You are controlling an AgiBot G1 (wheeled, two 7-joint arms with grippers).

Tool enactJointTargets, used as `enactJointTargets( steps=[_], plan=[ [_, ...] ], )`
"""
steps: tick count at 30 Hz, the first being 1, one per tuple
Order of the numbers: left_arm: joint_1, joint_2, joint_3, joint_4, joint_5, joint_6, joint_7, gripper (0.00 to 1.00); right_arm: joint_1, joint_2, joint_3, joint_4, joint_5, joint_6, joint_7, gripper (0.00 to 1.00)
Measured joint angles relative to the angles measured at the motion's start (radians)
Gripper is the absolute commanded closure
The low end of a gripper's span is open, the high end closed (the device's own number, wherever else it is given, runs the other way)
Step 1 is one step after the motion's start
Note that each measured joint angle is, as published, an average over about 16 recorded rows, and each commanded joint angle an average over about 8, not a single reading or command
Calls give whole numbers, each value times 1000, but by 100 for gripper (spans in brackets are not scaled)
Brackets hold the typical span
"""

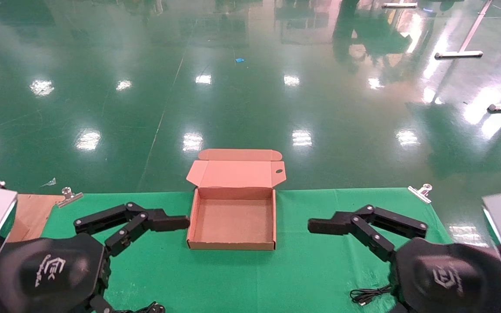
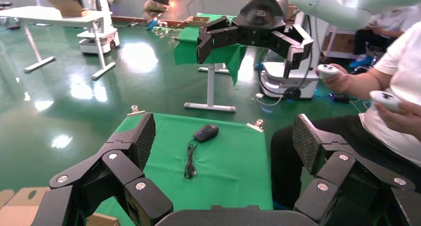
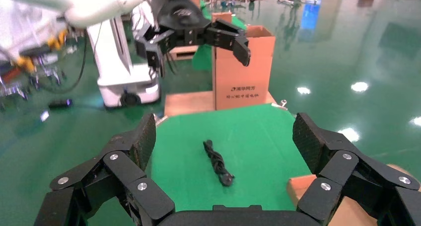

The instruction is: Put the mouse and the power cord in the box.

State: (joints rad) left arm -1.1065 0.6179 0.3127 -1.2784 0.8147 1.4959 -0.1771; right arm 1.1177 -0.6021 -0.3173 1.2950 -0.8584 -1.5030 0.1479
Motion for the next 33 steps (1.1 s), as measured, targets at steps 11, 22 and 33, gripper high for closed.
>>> enactJointTargets(
  steps=[11, 22, 33],
  plan=[
    [-178, 74, 175, 128, 398, 35, 49, 0, 186, -48, -182, -51, -506, -29, -104, 0],
    [-350, 193, 366, 414, 796, 35, 159, 0, 365, -215, -370, -287, -956, 30, -290, 0],
    [-409, 326, 472, 693, 1008, -74, 247, 0, 423, -385, -432, -708, -1091, 208, -547, 0]
  ],
)
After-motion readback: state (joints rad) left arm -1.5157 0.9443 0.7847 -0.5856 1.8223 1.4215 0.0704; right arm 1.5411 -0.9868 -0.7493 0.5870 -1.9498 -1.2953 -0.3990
